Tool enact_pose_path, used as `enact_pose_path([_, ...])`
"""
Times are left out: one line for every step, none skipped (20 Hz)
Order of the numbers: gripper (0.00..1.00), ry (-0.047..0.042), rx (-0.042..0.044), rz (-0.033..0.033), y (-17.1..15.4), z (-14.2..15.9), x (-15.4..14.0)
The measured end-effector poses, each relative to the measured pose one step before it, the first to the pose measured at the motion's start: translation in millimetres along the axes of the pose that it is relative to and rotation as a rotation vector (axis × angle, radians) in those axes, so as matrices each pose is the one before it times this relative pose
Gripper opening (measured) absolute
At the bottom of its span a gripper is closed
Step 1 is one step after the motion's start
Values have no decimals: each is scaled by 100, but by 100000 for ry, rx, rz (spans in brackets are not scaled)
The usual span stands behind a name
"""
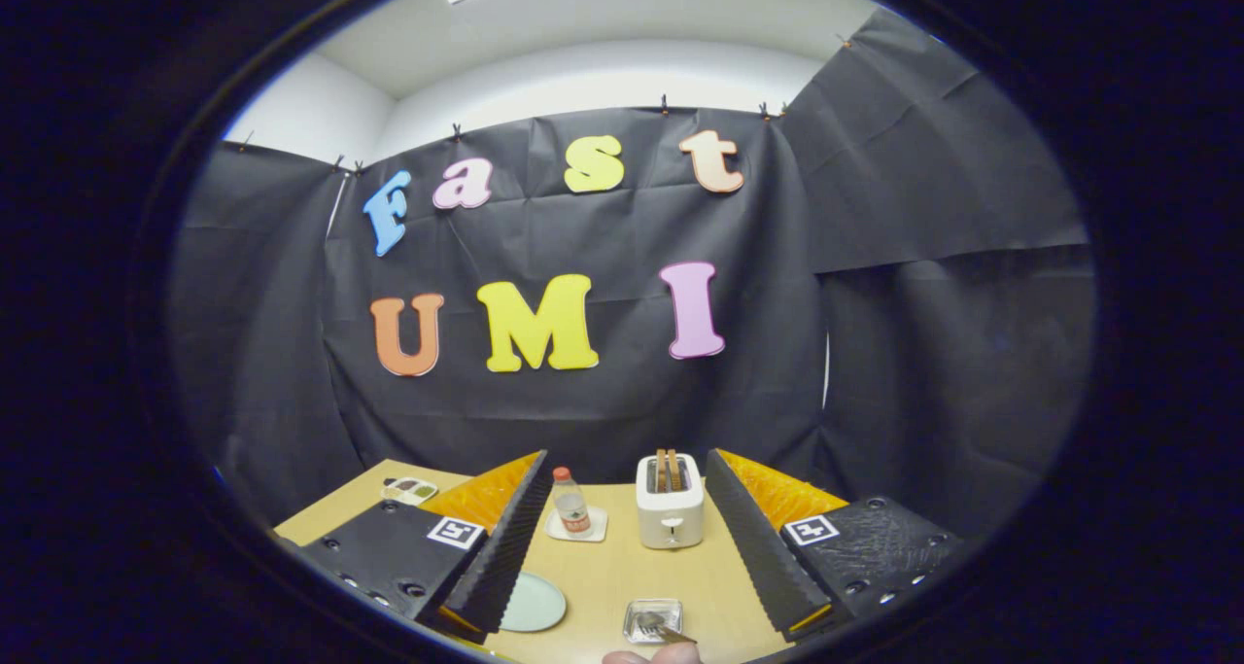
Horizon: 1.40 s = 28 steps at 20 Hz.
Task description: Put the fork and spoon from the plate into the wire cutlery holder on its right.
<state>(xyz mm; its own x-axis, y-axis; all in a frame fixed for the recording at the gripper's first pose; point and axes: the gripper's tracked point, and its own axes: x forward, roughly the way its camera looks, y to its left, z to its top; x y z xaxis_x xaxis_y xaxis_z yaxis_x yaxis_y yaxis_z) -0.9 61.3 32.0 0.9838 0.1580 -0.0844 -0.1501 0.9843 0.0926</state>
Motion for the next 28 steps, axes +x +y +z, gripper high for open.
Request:
enact_pose_path([96,198,173,210,170,-117,-11])
enact_pose_path([96,-18,62,9,18,85,-158])
enact_pose_path([96,-319,113,175,90,14,135])
enact_pose_path([96,159,253,245,198,61,217])
enact_pose_path([96,231,205,529,375,-73,180])
enact_pose_path([96,-177,164,350,202,198,-74])
enact_pose_path([96,-74,-396,86,59,11,27])
enact_pose_path([96,-77,-313,173,146,106,29])
enact_pose_path([96,132,-238,245,101,-58,-104])
enact_pose_path([96,-128,-212,78,196,25,-95])
enact_pose_path([96,36,-283,-12,92,-95,146])
enact_pose_path([96,-75,-160,69,112,25,-8])
enact_pose_path([96,-275,-102,-89,73,62,26])
enact_pose_path([96,-432,-163,-82,114,149,-22])
enact_pose_path([96,-497,-284,-62,-28,41,-1])
enact_pose_path([96,-600,-284,198,158,169,-92])
enact_pose_path([96,-262,-519,145,10,133,-133])
enact_pose_path([96,-292,-480,112,113,113,-6])
enact_pose_path([96,-414,-353,27,35,117,54])
enact_pose_path([96,-378,-41,245,74,242,11])
enact_pose_path([96,-315,-227,57,-81,7,95])
enact_pose_path([96,-264,-124,-5,-123,114,-94])
enact_pose_path([96,-158,-145,5,-60,-69,-131])
enact_pose_path([96,-209,-44,13,-25,87,77])
enact_pose_path([96,19,-70,-1,-3,-87,127])
enact_pose_path([96,-84,73,40,-60,-9,101])
enact_pose_path([96,6,45,-17,-12,4,4])
enact_pose_path([96,-108,107,-10,-28,-24,77])
